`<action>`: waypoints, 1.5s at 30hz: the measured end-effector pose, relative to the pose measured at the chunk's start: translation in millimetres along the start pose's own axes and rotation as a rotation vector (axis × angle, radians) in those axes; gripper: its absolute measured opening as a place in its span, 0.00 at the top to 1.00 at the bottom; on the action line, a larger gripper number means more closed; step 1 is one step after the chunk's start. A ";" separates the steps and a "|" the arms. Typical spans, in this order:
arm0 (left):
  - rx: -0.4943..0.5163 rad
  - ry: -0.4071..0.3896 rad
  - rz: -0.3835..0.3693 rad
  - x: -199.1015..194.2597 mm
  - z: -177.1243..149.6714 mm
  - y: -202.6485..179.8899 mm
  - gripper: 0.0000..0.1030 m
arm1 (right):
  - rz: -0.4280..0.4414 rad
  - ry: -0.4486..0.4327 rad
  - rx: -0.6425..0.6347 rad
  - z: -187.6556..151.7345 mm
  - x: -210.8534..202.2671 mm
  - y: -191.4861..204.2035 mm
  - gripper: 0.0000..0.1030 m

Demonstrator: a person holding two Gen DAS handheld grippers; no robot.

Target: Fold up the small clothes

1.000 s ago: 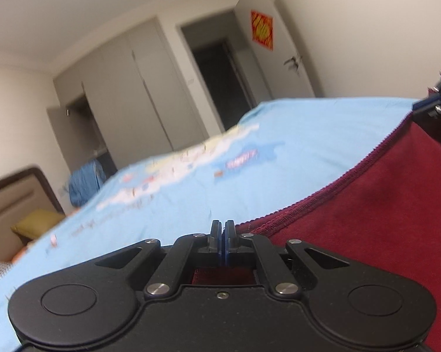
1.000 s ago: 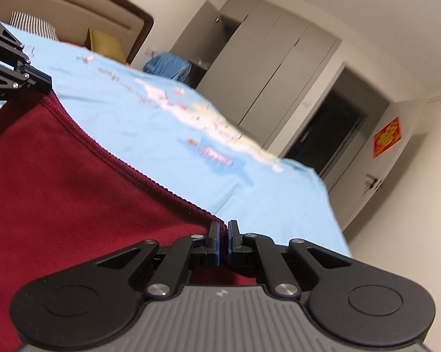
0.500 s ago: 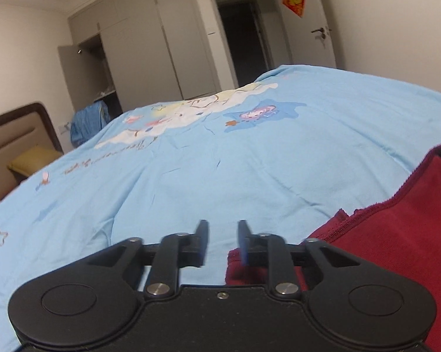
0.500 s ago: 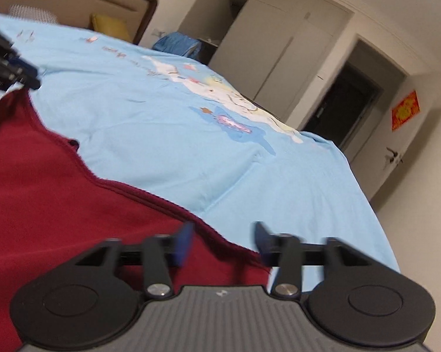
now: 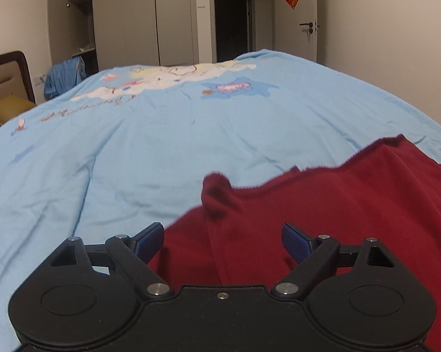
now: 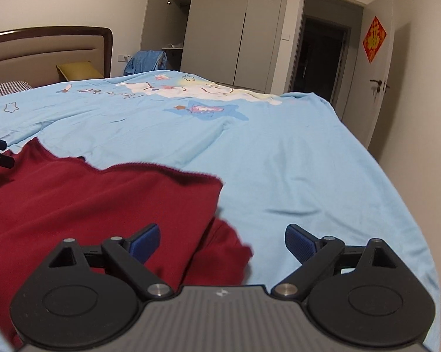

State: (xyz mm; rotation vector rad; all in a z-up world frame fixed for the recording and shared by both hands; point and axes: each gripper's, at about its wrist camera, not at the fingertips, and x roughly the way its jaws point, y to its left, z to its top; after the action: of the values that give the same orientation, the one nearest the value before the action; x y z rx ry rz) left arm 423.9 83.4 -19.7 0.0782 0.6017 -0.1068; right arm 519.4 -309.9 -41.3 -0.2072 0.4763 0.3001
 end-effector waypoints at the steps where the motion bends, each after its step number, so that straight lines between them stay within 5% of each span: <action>1: -0.003 0.010 0.000 -1.4 -4.2 -0.3 0.18 | 0.002 0.000 0.005 -5.9 -4.6 3.8 0.08; 6: -0.022 0.036 -0.024 -6.1 -21.2 -1.9 0.49 | -0.031 -0.027 -0.015 -32.7 -25.1 31.2 0.08; 9: -0.013 0.020 0.014 -7.6 -25.6 -5.8 0.72 | -0.127 -0.021 -0.077 -47.0 -24.5 48.3 0.08; 14: -0.002 -0.037 0.065 -9.3 -36.6 -12.6 0.74 | -0.247 -0.014 0.059 -70.3 -24.6 38.4 0.01; 26: -0.202 -0.125 -0.072 -7.8 -56.9 23.0 0.60 | -0.217 -0.009 0.118 -81.0 -22.7 28.2 0.00; 28: -0.193 -0.125 -0.061 -11.5 -53.9 19.9 0.44 | -0.212 -0.008 0.126 -81.1 -23.0 26.5 0.00; 30: -0.186 -0.147 -0.015 -22.3 -52.0 15.6 0.14 | -0.216 -0.009 0.120 -81.0 -23.0 28.0 0.00; 32: -0.193 -0.187 0.031 -38.3 -53.7 13.2 0.03 | -0.223 -0.010 0.112 -80.9 -22.5 29.2 0.00; 41: -0.307 -0.114 0.149 -105.7 -80.4 -3.5 0.01 | -0.252 -0.023 0.083 -82.2 -23.0 36.7 0.00; 45: -0.439 -0.083 0.110 -125.3 -106.6 -14.7 0.01 | -0.264 -0.034 0.064 -80.9 -25.4 40.1 0.00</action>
State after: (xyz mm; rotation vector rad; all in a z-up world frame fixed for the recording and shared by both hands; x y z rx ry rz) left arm 259.7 89.7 -36.7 -0.3168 0.5254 0.1295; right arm 450.9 -299.7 -104.6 -0.2001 0.4191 0.0305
